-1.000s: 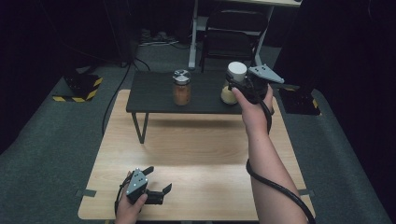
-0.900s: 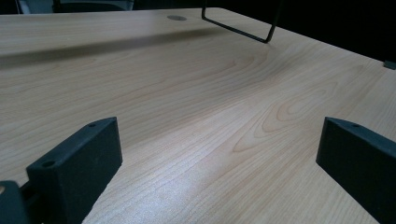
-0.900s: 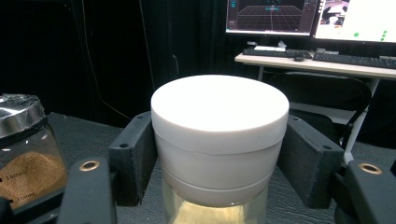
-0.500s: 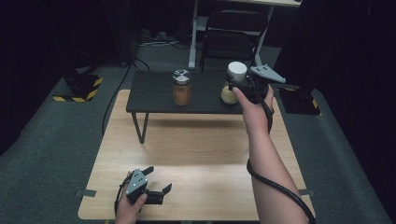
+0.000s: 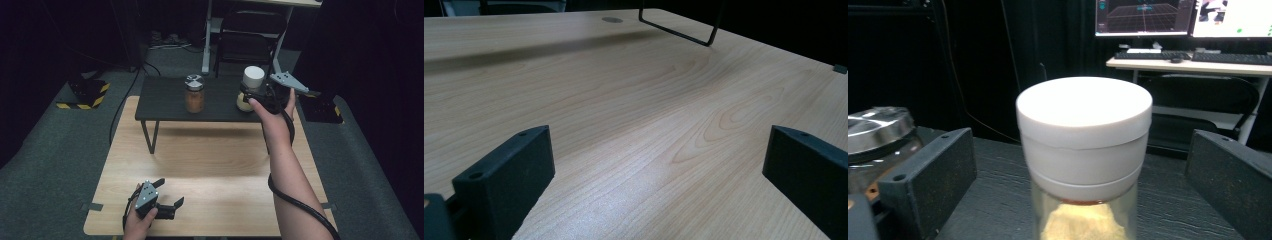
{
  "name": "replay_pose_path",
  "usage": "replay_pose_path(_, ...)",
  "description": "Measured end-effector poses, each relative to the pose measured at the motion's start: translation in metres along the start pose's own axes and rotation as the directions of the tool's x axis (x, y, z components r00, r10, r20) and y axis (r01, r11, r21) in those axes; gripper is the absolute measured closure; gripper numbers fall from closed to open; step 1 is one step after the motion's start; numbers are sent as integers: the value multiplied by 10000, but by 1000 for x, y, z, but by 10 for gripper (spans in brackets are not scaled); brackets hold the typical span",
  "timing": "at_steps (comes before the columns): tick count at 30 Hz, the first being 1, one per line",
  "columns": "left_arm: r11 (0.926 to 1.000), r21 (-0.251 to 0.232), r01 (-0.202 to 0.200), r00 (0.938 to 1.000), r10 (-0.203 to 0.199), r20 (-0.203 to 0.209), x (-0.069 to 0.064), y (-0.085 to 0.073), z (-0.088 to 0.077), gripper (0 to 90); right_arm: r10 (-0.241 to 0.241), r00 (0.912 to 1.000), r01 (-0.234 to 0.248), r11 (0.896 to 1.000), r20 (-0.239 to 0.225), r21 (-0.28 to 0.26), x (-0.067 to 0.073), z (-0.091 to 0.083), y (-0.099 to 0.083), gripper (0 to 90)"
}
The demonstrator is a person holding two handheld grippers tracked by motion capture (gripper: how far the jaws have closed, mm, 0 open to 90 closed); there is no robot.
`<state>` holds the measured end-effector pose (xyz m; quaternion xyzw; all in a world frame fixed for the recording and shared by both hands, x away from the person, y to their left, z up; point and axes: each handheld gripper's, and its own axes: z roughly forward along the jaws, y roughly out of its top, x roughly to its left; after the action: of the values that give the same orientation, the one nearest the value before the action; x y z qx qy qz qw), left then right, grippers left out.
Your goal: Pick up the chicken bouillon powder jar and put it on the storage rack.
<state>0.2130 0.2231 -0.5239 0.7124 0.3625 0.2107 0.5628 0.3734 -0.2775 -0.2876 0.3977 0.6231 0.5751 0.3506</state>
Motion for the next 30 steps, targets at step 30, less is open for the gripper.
replay_pose_path(30,10000,43,-39,10000,39,-12,-1,1,1,5,-206,9966,186,9995,-798,-255,-13,-49,-39,1)
